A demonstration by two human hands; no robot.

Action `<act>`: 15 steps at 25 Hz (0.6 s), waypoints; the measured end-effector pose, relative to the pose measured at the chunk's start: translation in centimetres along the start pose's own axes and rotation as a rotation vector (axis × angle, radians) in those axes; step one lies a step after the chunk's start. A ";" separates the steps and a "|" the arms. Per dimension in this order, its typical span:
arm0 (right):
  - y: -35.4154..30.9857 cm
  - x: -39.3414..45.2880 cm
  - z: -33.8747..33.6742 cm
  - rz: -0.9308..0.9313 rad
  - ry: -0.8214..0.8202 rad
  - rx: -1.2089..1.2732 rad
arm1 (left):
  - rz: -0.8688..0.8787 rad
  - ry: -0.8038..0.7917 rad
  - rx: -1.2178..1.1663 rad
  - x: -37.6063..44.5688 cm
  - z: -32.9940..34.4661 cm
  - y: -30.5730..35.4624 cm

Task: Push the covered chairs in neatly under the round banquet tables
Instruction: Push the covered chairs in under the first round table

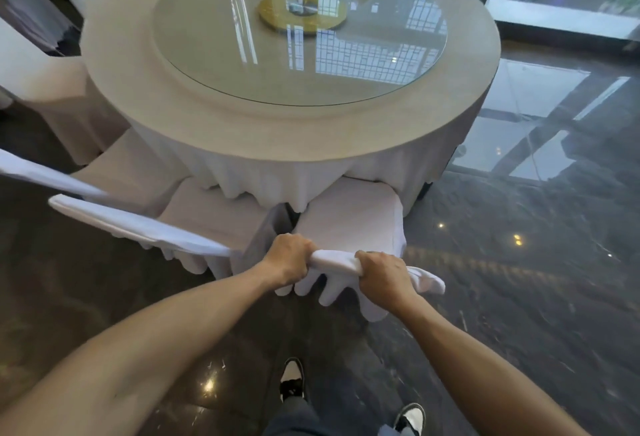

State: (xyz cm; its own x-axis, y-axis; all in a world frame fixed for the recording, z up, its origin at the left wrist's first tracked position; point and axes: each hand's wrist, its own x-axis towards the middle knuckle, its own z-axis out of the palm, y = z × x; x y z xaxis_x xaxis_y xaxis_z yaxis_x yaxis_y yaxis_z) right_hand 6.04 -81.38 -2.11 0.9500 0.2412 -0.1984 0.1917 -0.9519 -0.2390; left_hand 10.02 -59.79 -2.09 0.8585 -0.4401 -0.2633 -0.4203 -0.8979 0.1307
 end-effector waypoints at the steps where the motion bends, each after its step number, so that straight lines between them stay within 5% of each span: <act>1: -1.4 0.9 0.2 0.004 -0.007 0.028 | 0.001 0.006 0.008 0.0 -0.2 -1.6; 15: -8.8 5.5 3.4 -0.161 -0.021 0.030 | 0.009 0.125 0.000 -2.4 1.7 -10.7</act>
State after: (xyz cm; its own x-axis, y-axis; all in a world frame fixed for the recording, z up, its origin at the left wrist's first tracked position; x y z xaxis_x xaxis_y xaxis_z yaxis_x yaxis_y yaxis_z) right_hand 8.71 -71.07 -4.32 0.9022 0.3941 -0.1755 0.3329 -0.8947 -0.2978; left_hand 11.95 -49.09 -4.49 0.8848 -0.4442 -0.1409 -0.4278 -0.8941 0.1323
